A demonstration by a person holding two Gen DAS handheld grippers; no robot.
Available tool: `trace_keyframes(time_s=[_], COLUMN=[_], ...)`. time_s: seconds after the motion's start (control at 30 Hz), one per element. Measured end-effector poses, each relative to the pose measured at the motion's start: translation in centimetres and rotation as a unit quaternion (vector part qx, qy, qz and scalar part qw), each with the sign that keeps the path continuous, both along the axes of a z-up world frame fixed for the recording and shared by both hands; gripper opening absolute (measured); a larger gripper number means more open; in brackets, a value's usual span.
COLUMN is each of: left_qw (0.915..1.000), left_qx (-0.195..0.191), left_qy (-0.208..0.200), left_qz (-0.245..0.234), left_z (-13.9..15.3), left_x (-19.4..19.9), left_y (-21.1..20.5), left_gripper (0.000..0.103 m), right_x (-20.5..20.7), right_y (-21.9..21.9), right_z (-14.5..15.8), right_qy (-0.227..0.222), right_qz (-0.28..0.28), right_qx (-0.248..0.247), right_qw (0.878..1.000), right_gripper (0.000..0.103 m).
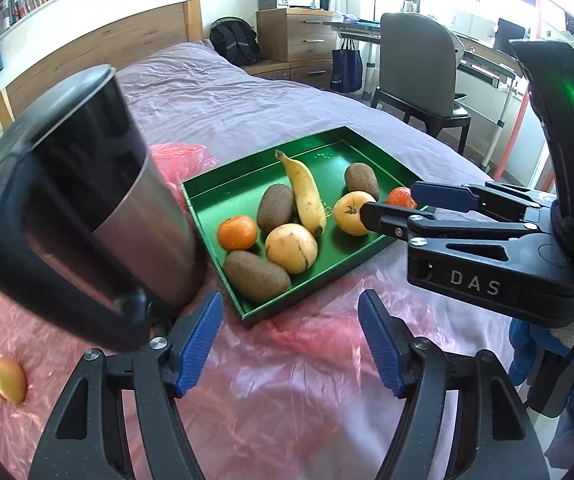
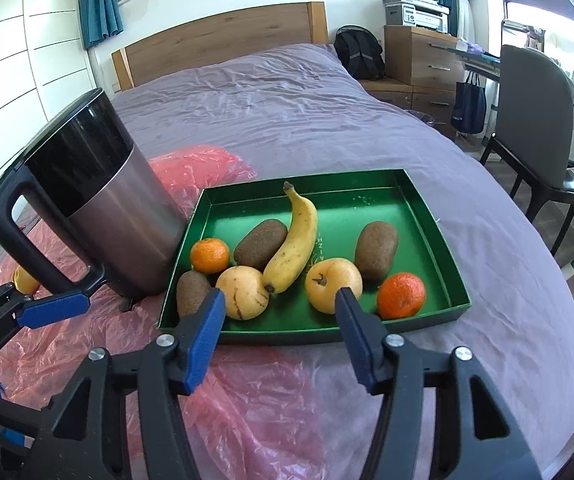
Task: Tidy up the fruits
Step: 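Withdraw both tools from the tray toward the mandarin and yellow apple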
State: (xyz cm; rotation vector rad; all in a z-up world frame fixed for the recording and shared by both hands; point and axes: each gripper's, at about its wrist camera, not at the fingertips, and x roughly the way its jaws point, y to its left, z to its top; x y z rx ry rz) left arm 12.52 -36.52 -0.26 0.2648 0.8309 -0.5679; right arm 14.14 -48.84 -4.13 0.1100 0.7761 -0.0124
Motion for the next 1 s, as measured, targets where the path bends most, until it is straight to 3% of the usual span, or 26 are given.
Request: trace_keyframes(time_s=[0.17,0.57,1.0], left_qw=[0.9998,0.9966,0.993], left_qx=[-0.005,-0.006,-0.01], left_qy=[-0.007,-0.011,-0.028], left_qz=[0.02,0.081,0.114], left_z=[0.9,0.9,1.8], left_x=[-1.3,-3.5,-5.9], left_y=[2.5,9.5,15.1], left_gripper=[0.074,0.078,0.078], right_x=[-2.2,-6.4,-9.6], right_y=[1.8,6.6,10.5], right_z=[0.5,1.8,3.5], right_qy=[0.001,-0.001,-0.012], right_qz=[0.001,0.02,0.039], right_qx=[-0.004,-0.008,-0.017], right_qw=[1.0,1.0,0.999], right_gripper=[0.066,0.077,0.077])
